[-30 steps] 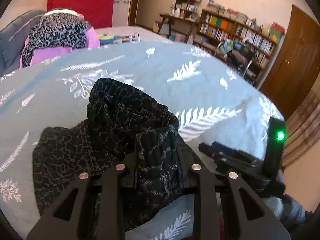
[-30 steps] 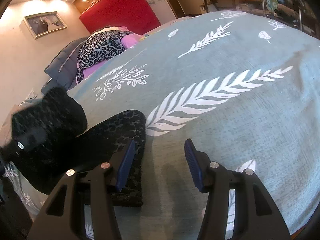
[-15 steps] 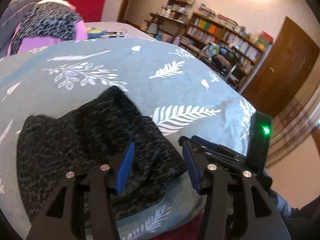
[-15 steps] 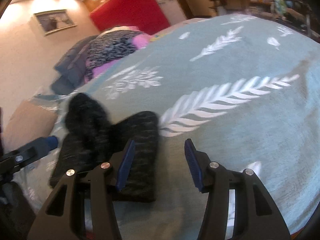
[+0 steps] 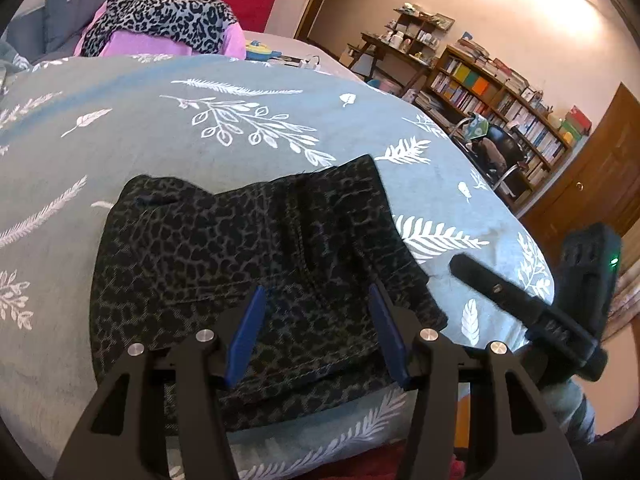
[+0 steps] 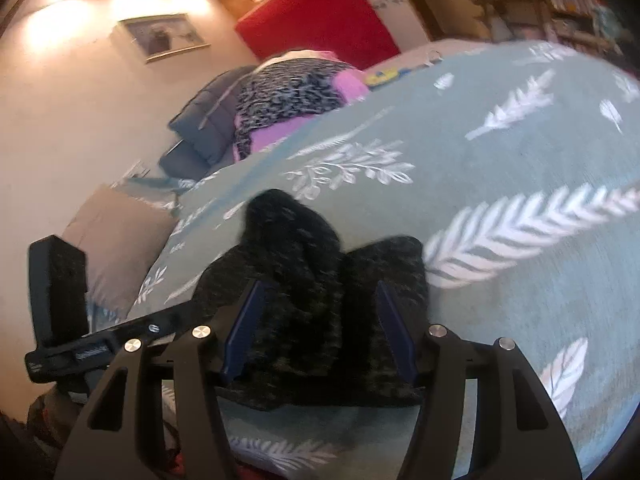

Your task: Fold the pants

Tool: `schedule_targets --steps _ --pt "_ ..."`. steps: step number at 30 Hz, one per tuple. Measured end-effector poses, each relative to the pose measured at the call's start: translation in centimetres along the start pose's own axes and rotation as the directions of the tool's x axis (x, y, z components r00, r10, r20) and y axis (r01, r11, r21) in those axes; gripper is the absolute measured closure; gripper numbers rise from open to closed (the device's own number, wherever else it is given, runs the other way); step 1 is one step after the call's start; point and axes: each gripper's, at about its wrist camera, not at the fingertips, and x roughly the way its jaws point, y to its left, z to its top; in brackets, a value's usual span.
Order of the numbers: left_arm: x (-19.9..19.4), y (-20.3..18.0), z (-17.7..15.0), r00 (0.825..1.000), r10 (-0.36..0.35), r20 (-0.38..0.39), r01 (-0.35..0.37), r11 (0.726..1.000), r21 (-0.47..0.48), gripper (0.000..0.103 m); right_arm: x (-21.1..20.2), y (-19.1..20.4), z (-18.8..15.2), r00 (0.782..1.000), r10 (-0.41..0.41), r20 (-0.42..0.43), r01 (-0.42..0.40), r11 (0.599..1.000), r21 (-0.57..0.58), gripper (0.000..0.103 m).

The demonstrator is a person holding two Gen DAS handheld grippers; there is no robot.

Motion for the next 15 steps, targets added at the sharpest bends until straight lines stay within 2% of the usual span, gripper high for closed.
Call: schedule_targets --steps 5,6,7,8,10,12,15 --pt "-0.4 1.5 -0.6 1.0 0.001 -0.002 -0.001 0.999 -0.044 0.047 2.3 2.1 -0.1 0.998 -0.032 -0.052 0.026 0.994 -0.108 0.045" --pt "-0.5 1.7 -0.7 1.0 0.0 0.002 0.0 0.999 -0.051 0.047 2.9 2.4 -0.2 0.997 -0.023 -0.068 0.014 0.992 -0.122 0.049" --pt "-0.7 1.9 -0.8 1.0 0.001 0.007 0.0 0.998 -0.059 0.046 3.4 2.7 -0.4 0.996 -0.016 -0.085 0.005 0.991 -0.136 0.059" --pt "-0.9 2.1 -0.8 1.0 0.002 0.012 -0.001 0.998 -0.067 0.045 3.7 3.0 -0.5 0.995 -0.017 -0.099 0.003 0.989 -0.148 0.063" --pt "-1.2 2.9 -1.0 1.0 0.007 0.018 -0.006 0.997 -0.081 0.045 4.4 3.6 -0.8 0.991 -0.035 -0.127 0.011 0.983 -0.182 0.084" --pt "-1.4 3.4 -1.1 1.0 0.016 0.016 -0.014 0.996 -0.089 0.045 4.4 3.7 -0.9 0.988 -0.003 -0.153 -0.023 0.986 -0.167 0.098" --pt "-1.5 3.9 -1.1 1.0 0.016 0.017 -0.015 0.994 -0.105 0.045 3.2 3.8 -0.4 0.983 0.088 -0.162 -0.107 0.988 -0.114 0.1"
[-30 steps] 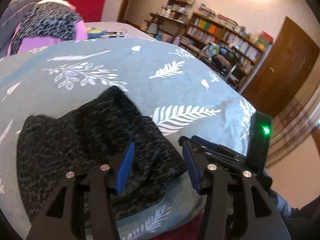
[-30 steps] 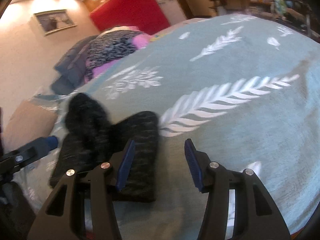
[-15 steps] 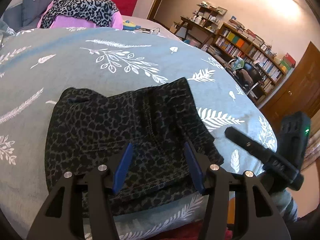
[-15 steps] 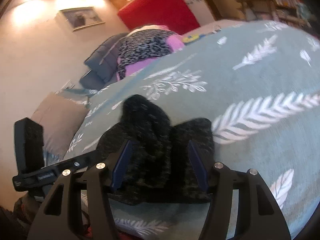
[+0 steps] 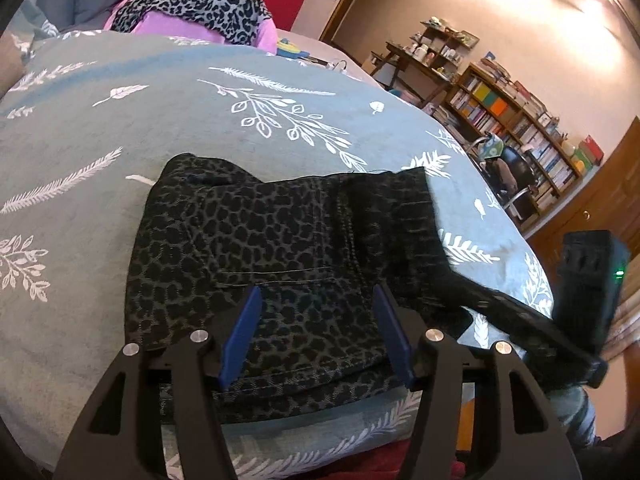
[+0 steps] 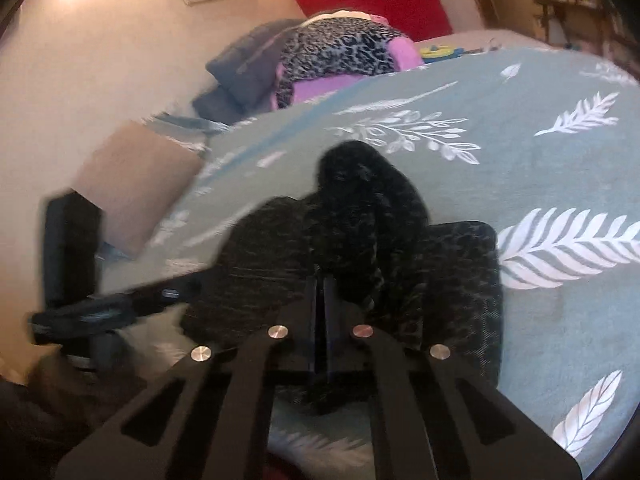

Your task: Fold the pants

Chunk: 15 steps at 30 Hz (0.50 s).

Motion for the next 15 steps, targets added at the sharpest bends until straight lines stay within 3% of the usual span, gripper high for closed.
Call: schedule_targets --steps 6,8,11,15 --pt "-0.5 0.8 0.4 1.0 -0.005 0.017 0.006 1.0 -0.027 0.045 -3.9 0.2 -0.5 0.994 0.111 0.006 -0.112 0.99 0.09 0.1" --pt "-0.5 1.0 0.6 1.0 -0.011 0.02 0.011 0.999 -0.035 0.045 -4.5 0.0 -1.5 0.996 0.09 -0.01 -0.089 0.991 0.103 0.1" --pt "0.0 0.7 0.7 1.0 -0.028 0.008 0.028 0.999 -0.044 0.045 -3.8 -1.5 -3.7 0.998 -0.001 -0.068 0.01 0.992 0.126 0.1" --pt "1.3 -0.7 0.4 0.999 -0.042 -0.024 0.042 0.999 0.007 0.045 -2.6 -3.2 -5.2 0.993 -0.058 -0.1 0.074 0.983 0.167 0.098"
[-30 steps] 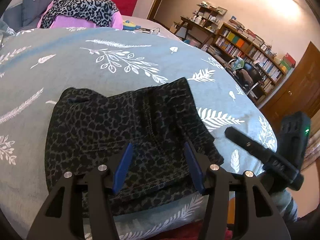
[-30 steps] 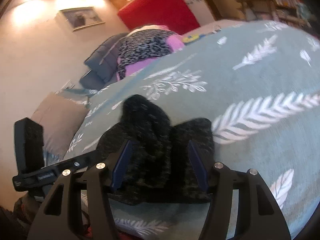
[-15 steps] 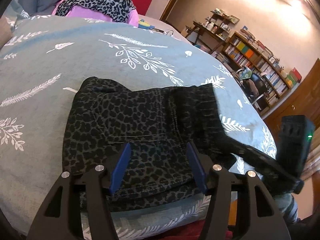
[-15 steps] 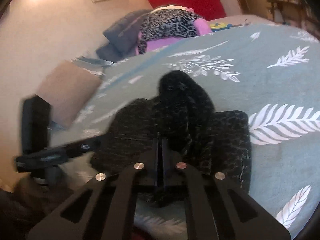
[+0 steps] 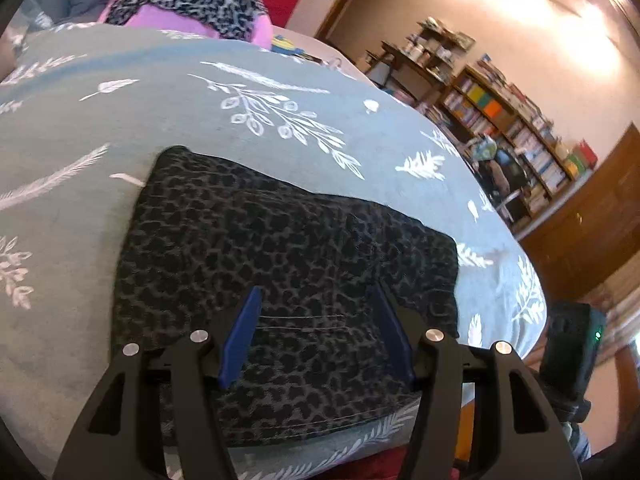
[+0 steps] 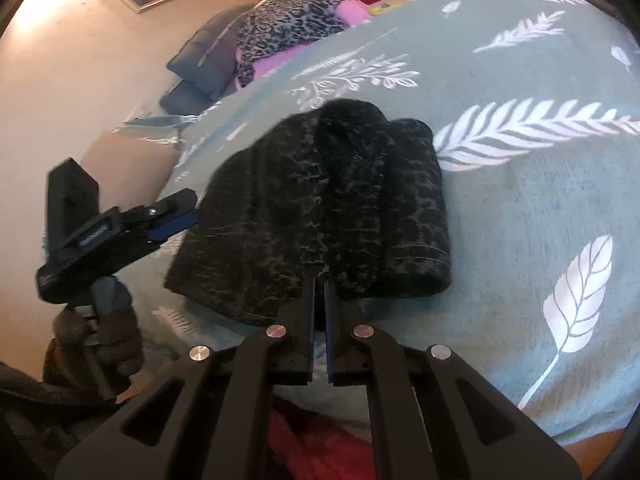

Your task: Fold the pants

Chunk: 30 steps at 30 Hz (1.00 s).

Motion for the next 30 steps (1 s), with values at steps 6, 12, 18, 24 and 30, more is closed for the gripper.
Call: schedule_targets --steps 6,12,18,24,30 --pt "0.6 -0.9 -0.4 0.999 -0.012 -0.03 0.012 1.0 0.018 0.045 -1.1 1.2 1.3 0.995 -0.046 0.09 0.05 0.998 -0.048 0.038" --pt "0.1 -0.5 -0.6 1.0 -0.002 -0.023 0.002 1.0 -0.008 0.045 -0.7 0.3 3.8 0.987 -0.026 0.159 0.028 1.0 -0.009 0.024" --pt "-0.5 0.3 -0.5 1.0 0.011 -0.006 -0.011 1.0 -0.024 0.045 3.3 -0.8 5.2 0.996 -0.015 0.087 0.013 1.0 0.026 0.024" --pt "-0.4 1.5 -0.6 1.0 0.024 -0.012 -0.024 0.998 -0.062 0.042 4.6 -0.5 5.1 0.999 0.022 0.042 -0.023 0.999 0.028 0.041" --pt "-0.3 1.6 -0.5 1.0 0.024 -0.018 -0.025 0.998 -0.064 0.042 5.1 -1.3 5.1 0.999 0.024 0.034 -0.026 0.997 0.077 0.078"
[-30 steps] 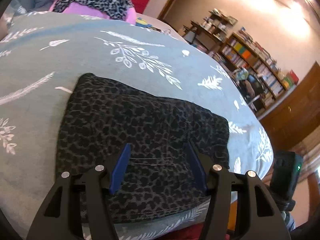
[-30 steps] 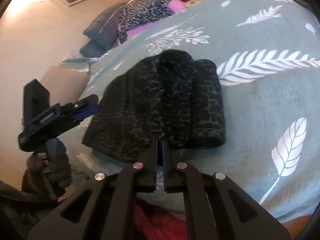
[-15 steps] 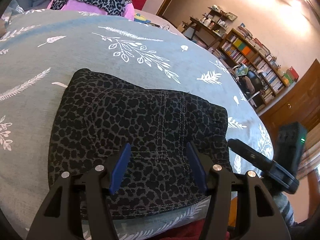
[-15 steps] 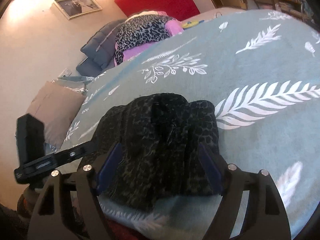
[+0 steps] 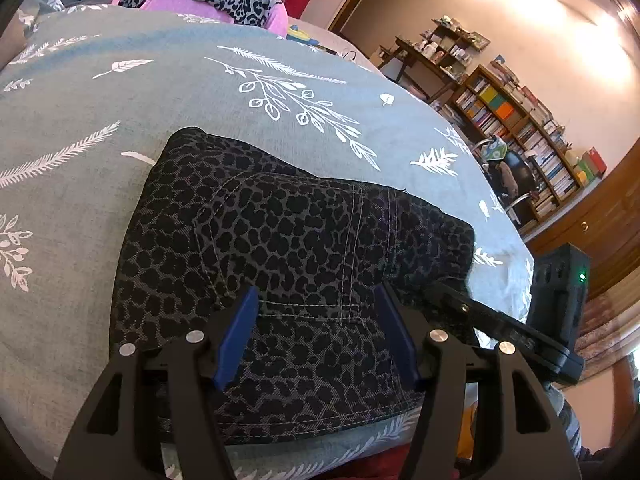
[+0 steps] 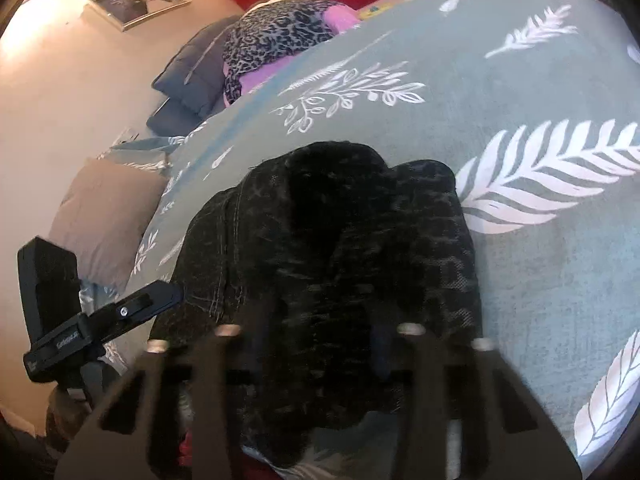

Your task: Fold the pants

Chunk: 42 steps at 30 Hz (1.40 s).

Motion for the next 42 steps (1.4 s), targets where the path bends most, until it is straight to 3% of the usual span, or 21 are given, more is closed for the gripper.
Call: schedule_targets --steps 3,7,10,12,16,20,23,27,30,37,42 --pt "-0.5 0.0 0.2 1.0 0.002 0.009 -0.002 1.0 0.002 0.042 -1.4 0.7 0.9 0.999 0.048 0.024 -0.048 0.999 -0.002 0.086" --pt "-1.0 -0.3 0.5 1.0 -0.002 0.031 0.002 1.0 0.011 0.042 -4.4 1.5 3.0 0.994 0.057 0.092 -0.055 0.998 -0.026 0.086" --pt "-1.0 -0.6 0.7 0.999 -0.014 0.036 0.013 1.0 0.024 0.042 -5.8 -0.4 3.7 0.991 0.042 0.13 -0.045 0.999 0.016 0.086" --pt "-0.4 -0.7 0.5 1.0 -0.014 0.02 0.014 0.999 0.03 0.042 -5.6 -2.2 3.7 0.992 0.001 0.124 -0.007 0.999 0.049 0.086" --pt "1.1 -0.8 -0.1 1.0 0.006 -0.022 -0.005 0.999 0.038 0.042 -3.1 -5.4 2.3 0.999 -0.003 0.053 -0.002 0.995 0.102 0.085" --pt "1.8 -0.2 -0.4 0.999 0.012 -0.039 -0.011 0.999 0.042 0.042 -2.9 -6.1 2.1 0.997 0.017 0.078 -0.027 0.991 0.131 0.079" --pt "1.3 -0.4 -0.1 1.0 0.01 -0.03 -0.009 0.999 0.043 0.042 -4.0 -4.8 2.4 0.994 -0.044 0.099 0.037 0.997 0.066 0.077" --pt "0.3 -0.6 1.5 1.0 0.006 0.025 -0.007 0.999 0.041 0.042 -6.3 -3.0 2.5 0.97 -0.156 0.187 0.16 0.987 -0.006 0.072" --pt "0.5 -1.1 3.7 0.999 0.009 0.052 -0.011 0.999 0.045 0.042 -7.7 -1.9 3.2 0.954 -0.16 0.253 0.171 0.985 -0.022 0.07" --pt "3.9 -1.0 7.6 1.0 0.017 0.021 -0.017 1.0 0.003 0.042 -4.6 1.2 4.8 0.964 -0.129 0.232 0.165 0.976 -0.144 0.07" --pt "6.4 0.4 7.9 0.997 0.071 0.007 -0.071 0.997 -0.007 0.042 -1.0 -0.1 5.2 0.971 -0.168 0.172 0.19 0.974 -0.123 0.07"
